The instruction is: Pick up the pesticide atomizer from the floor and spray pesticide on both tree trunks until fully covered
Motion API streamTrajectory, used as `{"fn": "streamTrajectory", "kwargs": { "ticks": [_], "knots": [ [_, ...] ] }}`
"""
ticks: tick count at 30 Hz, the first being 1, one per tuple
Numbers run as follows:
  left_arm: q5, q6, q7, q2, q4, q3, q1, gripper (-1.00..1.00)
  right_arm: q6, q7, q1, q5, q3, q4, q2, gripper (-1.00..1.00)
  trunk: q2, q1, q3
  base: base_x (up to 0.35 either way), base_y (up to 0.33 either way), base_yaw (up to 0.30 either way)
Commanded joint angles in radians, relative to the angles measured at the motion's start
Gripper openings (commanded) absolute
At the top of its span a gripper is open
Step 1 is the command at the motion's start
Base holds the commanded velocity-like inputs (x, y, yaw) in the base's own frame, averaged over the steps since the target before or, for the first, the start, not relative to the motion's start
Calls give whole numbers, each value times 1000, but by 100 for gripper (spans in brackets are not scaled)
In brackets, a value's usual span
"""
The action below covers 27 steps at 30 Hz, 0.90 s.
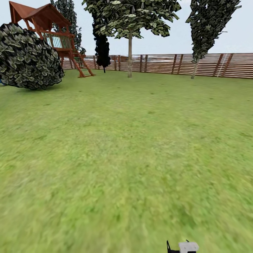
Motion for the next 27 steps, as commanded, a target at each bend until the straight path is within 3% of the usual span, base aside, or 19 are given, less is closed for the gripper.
{"fn": "streamTrajectory", "kwargs": {
  "ticks": [1, 27],
  "knots": [
    [-10, -4, 2, 0, 1, 7, -1, -100, 0, -10, -1, 5, 8, 0, 0, 100, 0, 0, -1, 339, 0, 0],
    [-10, -5, 2, 0, 1, 7, -1, -100, 0, -10, -1, 4, 8, 1, 0, 100, 0, 0, -1, 339, 0, 0]
  ]
}}
